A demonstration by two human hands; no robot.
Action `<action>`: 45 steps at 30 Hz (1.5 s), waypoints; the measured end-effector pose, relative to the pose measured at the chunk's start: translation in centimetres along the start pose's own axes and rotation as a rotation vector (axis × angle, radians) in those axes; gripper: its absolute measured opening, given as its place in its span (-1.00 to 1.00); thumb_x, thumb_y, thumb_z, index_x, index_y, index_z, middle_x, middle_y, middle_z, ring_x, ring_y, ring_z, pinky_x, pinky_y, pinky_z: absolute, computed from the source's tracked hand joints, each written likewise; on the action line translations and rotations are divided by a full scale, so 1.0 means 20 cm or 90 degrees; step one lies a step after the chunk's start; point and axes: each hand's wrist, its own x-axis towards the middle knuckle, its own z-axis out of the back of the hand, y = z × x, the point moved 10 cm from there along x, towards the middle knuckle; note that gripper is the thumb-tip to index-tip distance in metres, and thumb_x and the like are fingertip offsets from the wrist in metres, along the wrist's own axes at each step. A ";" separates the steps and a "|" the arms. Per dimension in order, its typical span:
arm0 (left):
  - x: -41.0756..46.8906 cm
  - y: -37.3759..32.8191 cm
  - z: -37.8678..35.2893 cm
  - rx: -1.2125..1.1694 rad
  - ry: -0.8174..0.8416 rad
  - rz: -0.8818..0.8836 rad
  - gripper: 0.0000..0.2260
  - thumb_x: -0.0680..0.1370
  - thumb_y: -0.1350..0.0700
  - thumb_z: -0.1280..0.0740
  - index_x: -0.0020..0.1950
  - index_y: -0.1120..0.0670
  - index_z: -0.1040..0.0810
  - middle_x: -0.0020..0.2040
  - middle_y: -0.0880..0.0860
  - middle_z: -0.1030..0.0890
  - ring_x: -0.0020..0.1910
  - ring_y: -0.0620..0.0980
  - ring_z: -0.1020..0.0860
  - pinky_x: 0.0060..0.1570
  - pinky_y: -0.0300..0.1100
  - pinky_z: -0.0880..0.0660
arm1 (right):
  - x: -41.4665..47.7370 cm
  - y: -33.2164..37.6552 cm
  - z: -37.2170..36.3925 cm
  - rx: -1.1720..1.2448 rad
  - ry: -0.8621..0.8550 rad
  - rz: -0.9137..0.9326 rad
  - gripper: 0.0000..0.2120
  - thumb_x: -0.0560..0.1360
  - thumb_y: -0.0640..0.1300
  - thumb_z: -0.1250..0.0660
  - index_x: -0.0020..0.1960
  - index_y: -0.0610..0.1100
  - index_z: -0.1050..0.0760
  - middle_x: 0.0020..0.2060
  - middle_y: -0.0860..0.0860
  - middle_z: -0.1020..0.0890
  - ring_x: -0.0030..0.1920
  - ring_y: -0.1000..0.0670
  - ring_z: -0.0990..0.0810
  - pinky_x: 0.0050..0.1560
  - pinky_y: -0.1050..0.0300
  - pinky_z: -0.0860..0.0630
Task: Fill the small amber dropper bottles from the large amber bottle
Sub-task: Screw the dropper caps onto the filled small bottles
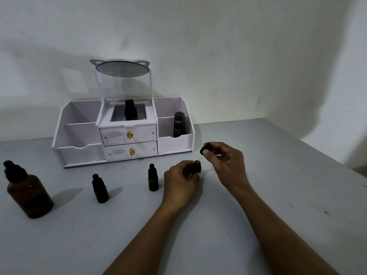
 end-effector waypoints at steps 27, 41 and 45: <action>0.00 -0.01 0.01 -0.020 0.007 -0.027 -0.71 0.48 0.19 -0.44 0.20 0.05 -0.62 0.07 -0.02 -0.69 0.04 -0.13 -0.64 0.19 -0.10 -0.55 | -0.01 -0.08 -0.15 -0.069 0.167 0.031 -0.77 0.48 -0.27 -0.47 0.09 -0.05 -0.68 -0.08 0.11 -0.71 -0.03 0.17 -0.68 -0.02 0.34 -0.61; -0.01 -0.03 0.01 -0.030 0.001 -0.042 -0.71 0.46 0.21 -0.44 0.18 0.04 -0.64 0.04 -0.04 -0.69 0.01 -0.18 -0.64 0.16 -0.16 -0.55 | -0.01 -0.09 -0.17 -0.100 0.185 0.041 -0.72 0.48 -0.22 -0.48 0.18 -0.09 -0.65 -0.02 0.08 -0.71 -0.01 0.16 -0.68 -0.02 0.37 -0.59; -0.01 -0.03 0.01 -0.023 -0.005 -0.046 -0.71 0.46 0.20 -0.44 0.17 0.03 -0.64 0.03 -0.04 -0.70 -0.01 -0.18 -0.64 0.13 -0.19 -0.56 | -0.02 -0.09 -0.15 -0.079 0.177 0.028 -0.73 0.43 -0.20 -0.54 0.12 -0.08 -0.67 -0.10 0.13 -0.70 -0.08 0.24 -0.67 -0.10 0.40 -0.58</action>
